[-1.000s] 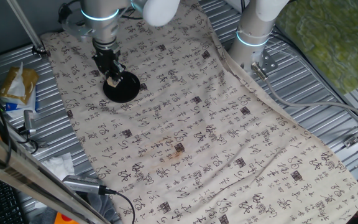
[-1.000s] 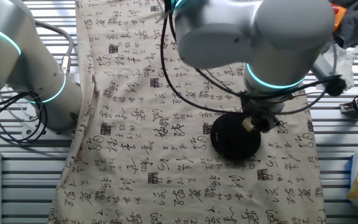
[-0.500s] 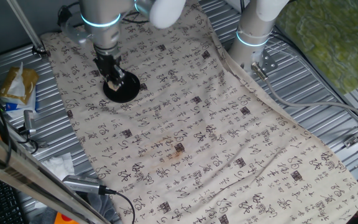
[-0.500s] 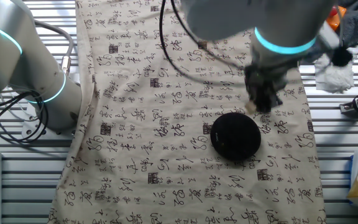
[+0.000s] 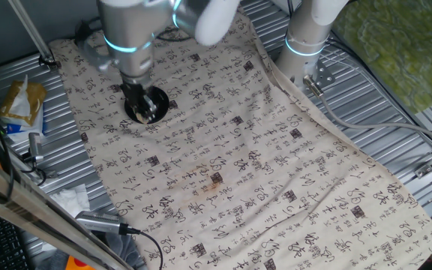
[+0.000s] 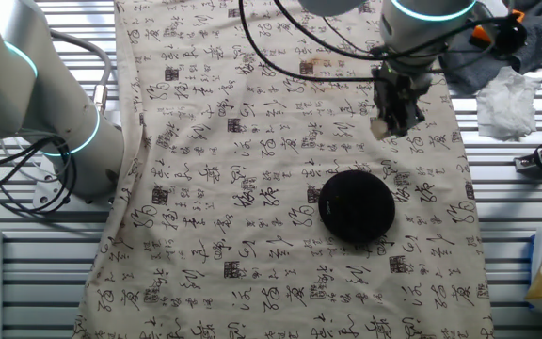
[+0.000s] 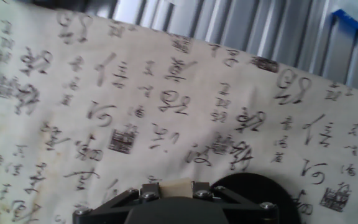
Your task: Remove the object from the scale
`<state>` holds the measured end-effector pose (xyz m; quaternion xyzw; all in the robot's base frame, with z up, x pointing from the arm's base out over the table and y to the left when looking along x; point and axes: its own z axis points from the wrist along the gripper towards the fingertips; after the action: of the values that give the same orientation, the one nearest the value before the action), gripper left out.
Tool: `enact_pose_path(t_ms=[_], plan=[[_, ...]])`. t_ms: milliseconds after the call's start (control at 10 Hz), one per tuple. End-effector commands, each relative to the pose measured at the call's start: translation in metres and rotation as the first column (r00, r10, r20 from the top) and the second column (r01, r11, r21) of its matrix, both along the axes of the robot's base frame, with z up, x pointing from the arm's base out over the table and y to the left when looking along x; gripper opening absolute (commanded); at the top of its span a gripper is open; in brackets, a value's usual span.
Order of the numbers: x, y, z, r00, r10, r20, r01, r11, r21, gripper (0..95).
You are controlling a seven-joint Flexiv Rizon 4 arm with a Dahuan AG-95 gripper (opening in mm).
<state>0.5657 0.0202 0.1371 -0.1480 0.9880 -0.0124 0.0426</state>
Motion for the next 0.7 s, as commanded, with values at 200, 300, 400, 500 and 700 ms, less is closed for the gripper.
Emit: enact_pose_path(t_ms=[200,300,400,500,700], plan=[[-0.002,0.016,-0.002,1.0,-0.028,0.0,0.028,1.0,-0.008,0.0],[-0.004,0.02,-0.002,0.999,-0.038,-0.001,0.038,0.999,-0.007,0.0],[-0.005,0.024,-0.002,0.999,-0.046,0.0,0.046,0.999,-0.007,0.0],[-0.007,0.027,-0.002,0.999,-0.052,0.0,0.052,0.999,-0.007,0.0],[-0.008,0.032,-0.002,0.999,-0.044,-0.003,0.044,0.999,-0.007,0.0]])
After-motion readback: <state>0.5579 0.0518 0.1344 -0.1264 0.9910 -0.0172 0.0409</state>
